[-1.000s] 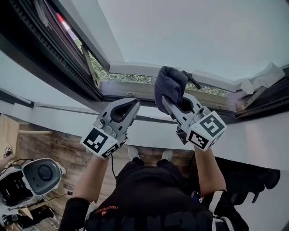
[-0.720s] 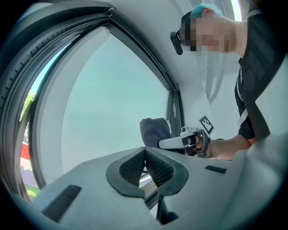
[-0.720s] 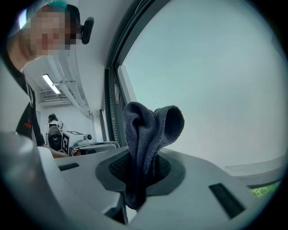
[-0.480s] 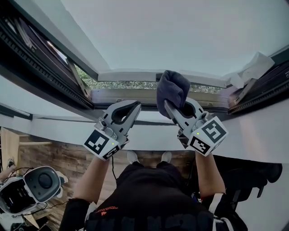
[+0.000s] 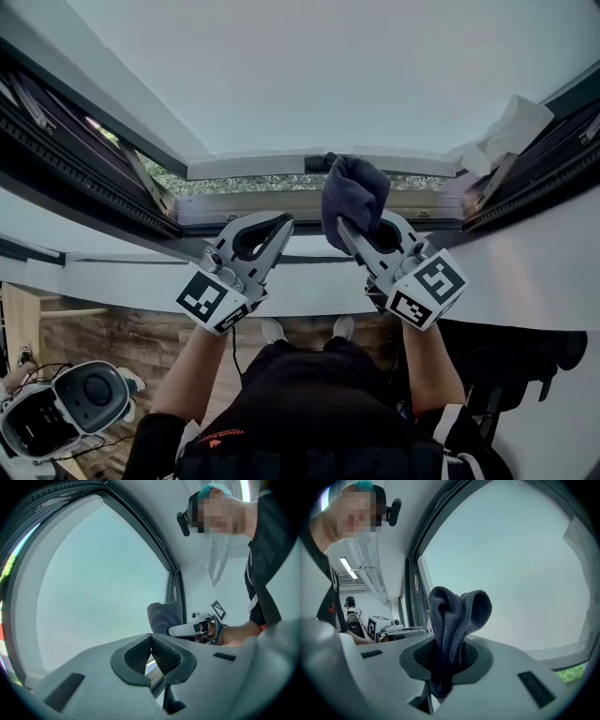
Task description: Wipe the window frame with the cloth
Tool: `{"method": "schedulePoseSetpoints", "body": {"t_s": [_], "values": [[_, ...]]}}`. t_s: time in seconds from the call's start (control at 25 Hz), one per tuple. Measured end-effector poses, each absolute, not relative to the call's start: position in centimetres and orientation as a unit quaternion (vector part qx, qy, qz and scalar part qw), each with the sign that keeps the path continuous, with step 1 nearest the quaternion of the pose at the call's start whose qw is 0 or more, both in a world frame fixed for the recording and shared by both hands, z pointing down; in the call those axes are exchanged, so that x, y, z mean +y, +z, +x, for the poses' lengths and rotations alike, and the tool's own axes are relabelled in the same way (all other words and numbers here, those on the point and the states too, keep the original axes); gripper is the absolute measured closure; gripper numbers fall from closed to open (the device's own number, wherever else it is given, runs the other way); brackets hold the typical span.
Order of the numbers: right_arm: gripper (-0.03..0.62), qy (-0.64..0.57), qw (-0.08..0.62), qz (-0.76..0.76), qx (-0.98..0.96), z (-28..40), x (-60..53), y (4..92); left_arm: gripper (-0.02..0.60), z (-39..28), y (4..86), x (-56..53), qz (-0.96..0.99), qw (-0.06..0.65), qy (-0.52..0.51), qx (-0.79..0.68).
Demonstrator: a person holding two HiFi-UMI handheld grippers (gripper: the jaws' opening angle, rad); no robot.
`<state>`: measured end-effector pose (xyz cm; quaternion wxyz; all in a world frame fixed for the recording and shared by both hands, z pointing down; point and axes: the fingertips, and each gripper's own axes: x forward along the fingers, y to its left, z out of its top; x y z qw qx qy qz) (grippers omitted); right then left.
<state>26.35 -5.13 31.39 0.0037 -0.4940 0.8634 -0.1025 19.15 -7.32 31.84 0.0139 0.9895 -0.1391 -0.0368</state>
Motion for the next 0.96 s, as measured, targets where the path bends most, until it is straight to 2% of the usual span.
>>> {"method": "schedulePoseSetpoints", "body": {"t_s": [0.96], "values": [[0.54,-0.112,0.005,-0.494,0.862,27.3,-5.5,32.1,0.563,20.5,32.0,-7.7,0.99,0.016,-0.026,-0.135]]}}
